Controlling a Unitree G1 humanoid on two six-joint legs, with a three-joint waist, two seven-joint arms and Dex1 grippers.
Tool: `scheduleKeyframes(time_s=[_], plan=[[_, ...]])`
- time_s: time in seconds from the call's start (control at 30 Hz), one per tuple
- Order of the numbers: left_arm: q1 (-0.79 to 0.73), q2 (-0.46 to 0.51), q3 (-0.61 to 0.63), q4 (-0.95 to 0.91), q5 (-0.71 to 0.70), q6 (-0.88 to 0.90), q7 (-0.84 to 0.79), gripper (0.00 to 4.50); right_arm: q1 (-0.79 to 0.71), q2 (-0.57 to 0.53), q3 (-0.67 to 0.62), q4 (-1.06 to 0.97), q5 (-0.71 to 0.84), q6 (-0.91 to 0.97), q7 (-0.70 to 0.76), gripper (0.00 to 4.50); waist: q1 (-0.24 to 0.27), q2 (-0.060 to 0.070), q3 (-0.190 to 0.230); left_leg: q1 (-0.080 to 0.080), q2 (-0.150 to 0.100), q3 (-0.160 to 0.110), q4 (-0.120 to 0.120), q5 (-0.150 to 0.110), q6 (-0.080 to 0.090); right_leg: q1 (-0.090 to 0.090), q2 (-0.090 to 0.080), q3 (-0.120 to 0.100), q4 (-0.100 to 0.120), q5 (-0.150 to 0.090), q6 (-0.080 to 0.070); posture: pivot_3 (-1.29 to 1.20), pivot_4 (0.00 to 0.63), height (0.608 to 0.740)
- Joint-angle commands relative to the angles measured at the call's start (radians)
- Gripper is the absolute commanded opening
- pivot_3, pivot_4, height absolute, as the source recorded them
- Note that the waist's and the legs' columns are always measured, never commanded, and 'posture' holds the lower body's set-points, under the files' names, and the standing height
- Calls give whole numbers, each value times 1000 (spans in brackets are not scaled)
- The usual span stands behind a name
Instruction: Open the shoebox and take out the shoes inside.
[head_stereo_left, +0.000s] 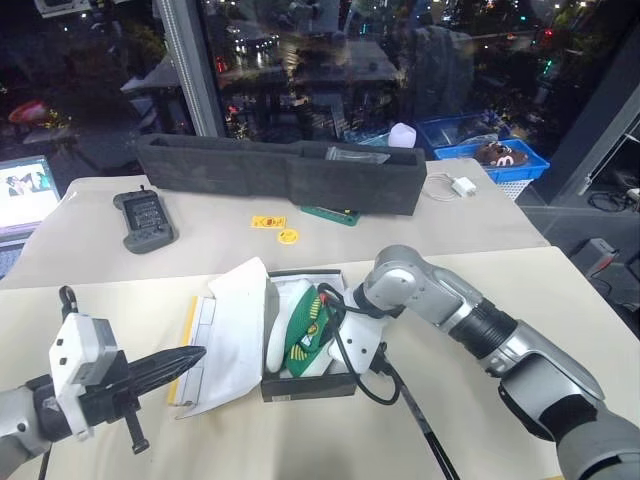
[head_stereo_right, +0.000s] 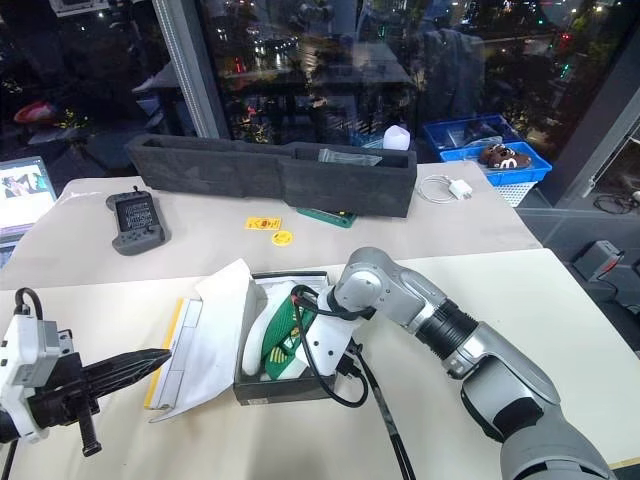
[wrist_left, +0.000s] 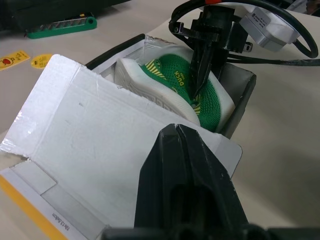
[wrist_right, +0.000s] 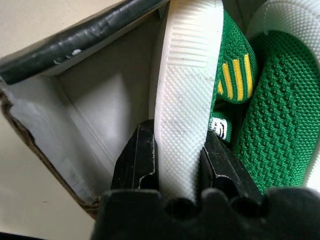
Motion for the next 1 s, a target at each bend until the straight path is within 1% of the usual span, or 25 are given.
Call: scheduleKeyframes(time_s=[0.03, 0.1, 0.23, 0.4, 0.5, 0.53, 0.57, 0.63, 0.7, 0.73, 0.77, 0.8, 0.83, 0.87, 0.9, 0.93, 0.97, 1.0], plan=[[-14, 1, -5, 0, 14, -9, 2, 0, -63, -12, -91, -85, 48, 32, -6, 663, 0, 0, 1, 0, 0, 0, 0, 0, 0, 0, 0, 0, 0, 0, 0, 0, 150, 740], [-25, 4, -10, 7, 19, -10, 0, 0, -76, -33, -115, -117, 77, 31, 4, 663, 0, 0, 2, -1, 0, 0, 0, 0, 0, 0, 0, 0, 0, 0, 0, 0, 150, 740], [-37, 4, -19, 13, 27, -11, -4, 0, -80, -73, -125, -143, 93, 2, 23, 663, 2, -1, 2, -1, 0, 0, -4, 0, 0, 0, 0, 0, -1, 0, 0, 0, 150, 740], [-49, 2, -26, 20, 34, -9, -7, 0, -101, -131, -113, -136, 30, -120, 17, 663, 1, -1, 2, -1, 0, 1, -7, 0, 0, 0, 0, 0, -1, 0, 0, 0, 150, 740], [-54, 1, -33, 23, 37, -9, -7, 0, -58, -159, -88, -124, -23, -179, 1, 663, 0, -2, 2, -1, 0, 1, -7, 0, 0, 0, 0, 0, -1, 0, 0, 0, 150, 740], [-55, 0, -35, 22, 37, -8, -5, 0, -40, -163, -81, -127, 9, -177, 17, 663, 0, -2, 2, -1, 0, 2, -7, 0, 0, 0, 0, 0, -1, 0, 0, 0, 150, 740], [-56, 0, -38, 21, 37, -7, -4, 0, -26, -139, -93, -147, 64, -74, 32, 663, 0, -2, 2, 0, 0, 2, -7, 0, 0, 0, 0, 0, -1, 0, 0, 0, 150, 740], [-54, 1, -36, 22, 34, -5, -8, 0, -33, -101, -105, -106, 11, -61, -23, 663, -5, -3, 2, 0, 0, 2, -7, 0, 0, 0, 0, 0, -1, 0, 0, 0, 150, 740], [-50, 1, -33, 21, 35, -6, -12, 0, 0, -107, -103, -129, 83, 23, 48, 663, -9, -2, 3, 0, 0, 2, -7, 0, 0, 0, 1, 2, 0, 0, 0, 0, 150, 740], [-49, 1, -32, 22, 35, -5, -13, 0, -5, -101, -101, -103, 35, -5, 16, 663, -6, -2, 3, 0, 0, 2, -7, 0, 0, 0, 1, 2, 0, 0, 0, 0, 150, 740], [-48, 2, -31, 21, 34, -4, -13, 0, -3, -91, -101, -92, 27, -2, 6, 663, -4, -2, 3, 0, 0, 2, -7, 0, 0, 0, 1, 1, 0, 0, 0, 0, 150, 740], [-49, 3, -32, 21, 34, -4, -13, 0, 29, -70, -117, -161, 162, 220, 45, 663, -3, -2, 3, 0, 0, 2, -7, 0, 0, 0, 0, 1, 0, 0, 0, 0, 150, 740], [-50, 3, -34, 21, 34, -3, -11, 0, 31, -55, -119, -133, 157, 219, 39, 663, -2, -3, 3, 0, 0, 2, -7, 0, 0, 0, 0, 1, -1, 0, 0, 0, 150, 740], [-52, 5, -39, 21, 36, -3, -10, 0, 17, -49, -109, -76, 88, 148, -15, 663, -1, -3, 2, 0, 0, 2, -7, 0, 0, 0, 0, 1, -1, 0, 0, 0, 150, 740], [-51, 5, -40, 20, 37, -3, -10, 0, 24, -29, -123, -78, 137, 224, 7, 663, -1, -3, 2, 0, 0, 2, -7, 0, 0, 0, 0, 1, 0, 0, 0, 0, 150, 740], [-51, 5, -40, 19, 36, -2, -9, 0, 24, 0, -150, -102, 224, 375, 33, 663, -1, -3, 3, 0, 0, 2, -7, 0, 0, 0, 0, 1, 0, 0, 0, 0, 150, 740], [-51, 5, -39, 19, 33, 0, -9, 0, 11, 18, -155, -69, 195, 362, 1, 663, -1, -3, 2, 0, 0, 2, -7, 0, 0, 0, 0, 1, 0, 0, 0, 0, 150, 740], [-49, 5, -38, 18, 34, 0, -11, 0, -3, 20, -146, -34, 130, 299, -48, 663, -2, -3, 2, 0, 0, 2, -7, 0, -1, 0, 0, 1, 0, 0, 0, 0, 150, 740]])
